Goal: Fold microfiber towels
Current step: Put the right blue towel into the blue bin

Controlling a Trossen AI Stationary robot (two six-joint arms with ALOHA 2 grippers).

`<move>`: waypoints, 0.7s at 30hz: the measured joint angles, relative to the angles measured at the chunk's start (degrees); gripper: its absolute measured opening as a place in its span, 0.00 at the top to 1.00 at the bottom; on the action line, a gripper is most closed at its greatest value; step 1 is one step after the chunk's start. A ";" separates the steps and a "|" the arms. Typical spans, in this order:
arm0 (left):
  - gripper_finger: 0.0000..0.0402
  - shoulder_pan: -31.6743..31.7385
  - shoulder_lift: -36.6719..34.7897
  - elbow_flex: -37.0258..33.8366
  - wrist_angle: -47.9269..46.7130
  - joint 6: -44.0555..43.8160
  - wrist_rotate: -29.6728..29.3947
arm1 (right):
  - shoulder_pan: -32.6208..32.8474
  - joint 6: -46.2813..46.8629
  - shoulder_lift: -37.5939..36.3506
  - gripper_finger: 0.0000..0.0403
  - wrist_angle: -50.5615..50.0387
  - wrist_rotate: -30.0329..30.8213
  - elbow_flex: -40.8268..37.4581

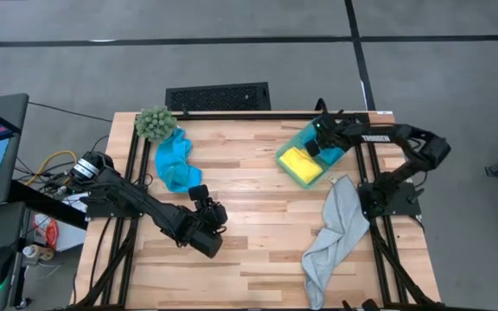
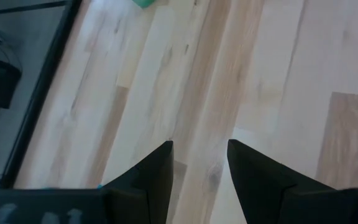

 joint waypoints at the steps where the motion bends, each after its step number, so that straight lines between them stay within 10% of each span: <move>1: 0.64 0.00 0.00 -0.02 -0.02 0.00 -0.65 | -0.46 -0.01 0.39 0.81 -0.04 -0.91 0.27; 9: 0.64 0.54 -0.10 -0.02 -4.74 -2.87 -7.49 | 0.29 -0.41 -7.75 0.81 -4.38 -3.18 2.77; 21: 0.64 10.04 -5.44 0.00 -32.52 -34.95 -7.68 | 8.64 1.09 -31.42 0.81 -8.96 -3.33 3.90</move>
